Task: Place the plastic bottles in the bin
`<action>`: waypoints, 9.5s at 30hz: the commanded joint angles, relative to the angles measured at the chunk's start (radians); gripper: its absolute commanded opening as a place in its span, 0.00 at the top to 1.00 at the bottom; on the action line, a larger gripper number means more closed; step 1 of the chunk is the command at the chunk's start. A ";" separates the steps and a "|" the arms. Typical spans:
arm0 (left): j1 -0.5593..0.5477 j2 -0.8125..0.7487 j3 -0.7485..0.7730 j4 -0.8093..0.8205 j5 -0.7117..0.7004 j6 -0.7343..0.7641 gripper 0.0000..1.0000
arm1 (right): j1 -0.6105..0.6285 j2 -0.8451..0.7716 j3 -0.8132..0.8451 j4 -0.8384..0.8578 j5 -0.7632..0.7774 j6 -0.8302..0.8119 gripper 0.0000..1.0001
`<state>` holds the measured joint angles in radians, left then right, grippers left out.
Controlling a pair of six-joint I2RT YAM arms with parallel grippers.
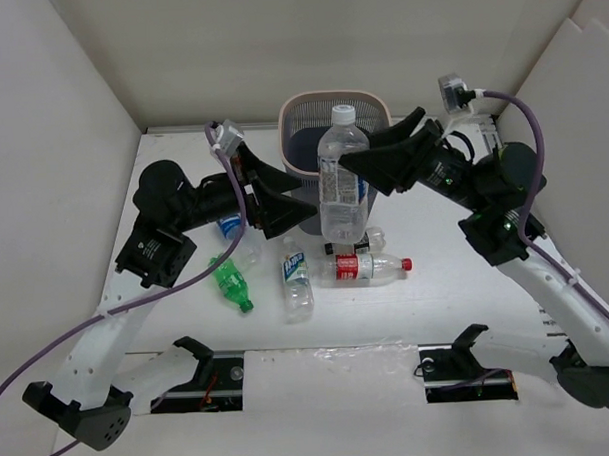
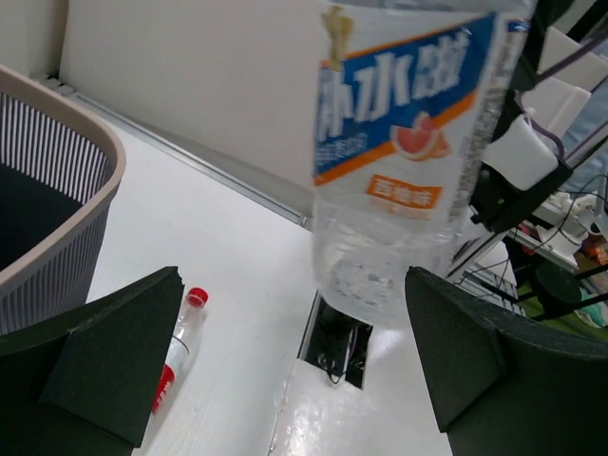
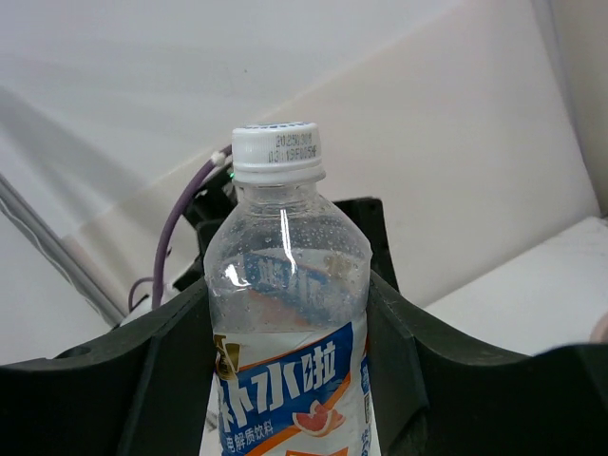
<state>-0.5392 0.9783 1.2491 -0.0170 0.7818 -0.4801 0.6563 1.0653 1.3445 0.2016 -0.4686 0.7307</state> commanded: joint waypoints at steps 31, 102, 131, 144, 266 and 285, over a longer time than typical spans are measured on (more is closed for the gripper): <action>0.001 0.108 0.182 0.115 -0.330 -0.005 1.00 | 0.019 0.050 0.097 -0.022 0.256 -0.122 0.00; 0.001 -0.159 -0.002 -0.299 -0.704 0.135 0.00 | 0.009 0.047 -0.878 -0.531 0.749 0.992 0.08; 0.001 -0.165 0.018 -0.304 -0.546 0.107 0.00 | 0.017 -0.554 -0.762 -0.953 0.827 0.810 0.99; 0.001 -0.092 -0.043 0.022 0.088 0.037 0.00 | 0.028 -0.383 -0.321 -0.567 0.472 -0.071 1.00; 0.001 -0.379 0.107 -0.399 -0.681 0.130 0.00 | -0.196 0.302 -0.740 -0.300 0.538 0.570 1.00; 0.001 -0.145 -0.045 0.000 0.144 0.115 0.00 | 0.170 -0.467 -0.441 -0.383 0.599 -0.172 1.00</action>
<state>-0.5411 0.8410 1.2282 -0.2108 0.6937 -0.3470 0.8135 0.6018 0.8253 -0.3218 0.2523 0.7959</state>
